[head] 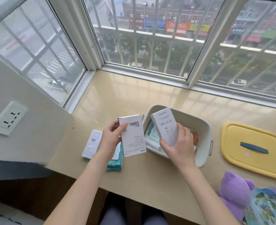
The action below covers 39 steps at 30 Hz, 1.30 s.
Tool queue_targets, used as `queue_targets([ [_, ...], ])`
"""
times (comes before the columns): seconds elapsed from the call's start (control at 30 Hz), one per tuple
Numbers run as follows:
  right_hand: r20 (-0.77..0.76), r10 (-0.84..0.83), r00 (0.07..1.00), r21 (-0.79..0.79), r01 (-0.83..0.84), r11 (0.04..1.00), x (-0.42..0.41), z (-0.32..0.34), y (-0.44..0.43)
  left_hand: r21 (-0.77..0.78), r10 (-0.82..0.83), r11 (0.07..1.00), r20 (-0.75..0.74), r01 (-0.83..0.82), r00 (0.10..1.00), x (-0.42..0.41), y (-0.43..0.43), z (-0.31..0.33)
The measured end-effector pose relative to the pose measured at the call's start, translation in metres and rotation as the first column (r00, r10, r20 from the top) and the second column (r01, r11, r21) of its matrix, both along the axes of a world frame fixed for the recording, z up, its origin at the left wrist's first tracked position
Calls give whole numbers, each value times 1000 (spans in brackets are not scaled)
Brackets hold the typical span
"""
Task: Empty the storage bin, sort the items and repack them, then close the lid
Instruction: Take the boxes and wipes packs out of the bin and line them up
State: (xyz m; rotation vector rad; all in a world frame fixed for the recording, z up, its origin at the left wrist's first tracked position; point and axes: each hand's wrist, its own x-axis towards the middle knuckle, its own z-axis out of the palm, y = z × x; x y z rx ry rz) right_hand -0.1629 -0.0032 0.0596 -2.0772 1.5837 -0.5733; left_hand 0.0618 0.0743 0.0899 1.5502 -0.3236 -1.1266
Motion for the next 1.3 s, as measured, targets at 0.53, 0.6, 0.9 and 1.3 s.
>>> queue_targets([
  [0.53, -35, -87, 996, 100, 90, 991, 226, -30, 63, 136, 13, 990, 62, -21, 998, 262, 50, -43],
  [0.6, -52, -112, 992, 113, 118, 987, 241, -38, 72, 155, -4, 988, 53, -4, 999, 279, 56, -53],
  [0.9, -115, -174, 978, 196, 194, 961, 265, -89, 105, 277, -87, 955, -83, 107, 993, 282, 74, -124],
  [1.3, -70, -245, 967, 371, 254, 893, 345, -186, 150, 386, -49, 921, -10, 48, 999, 326, 84, -221],
])
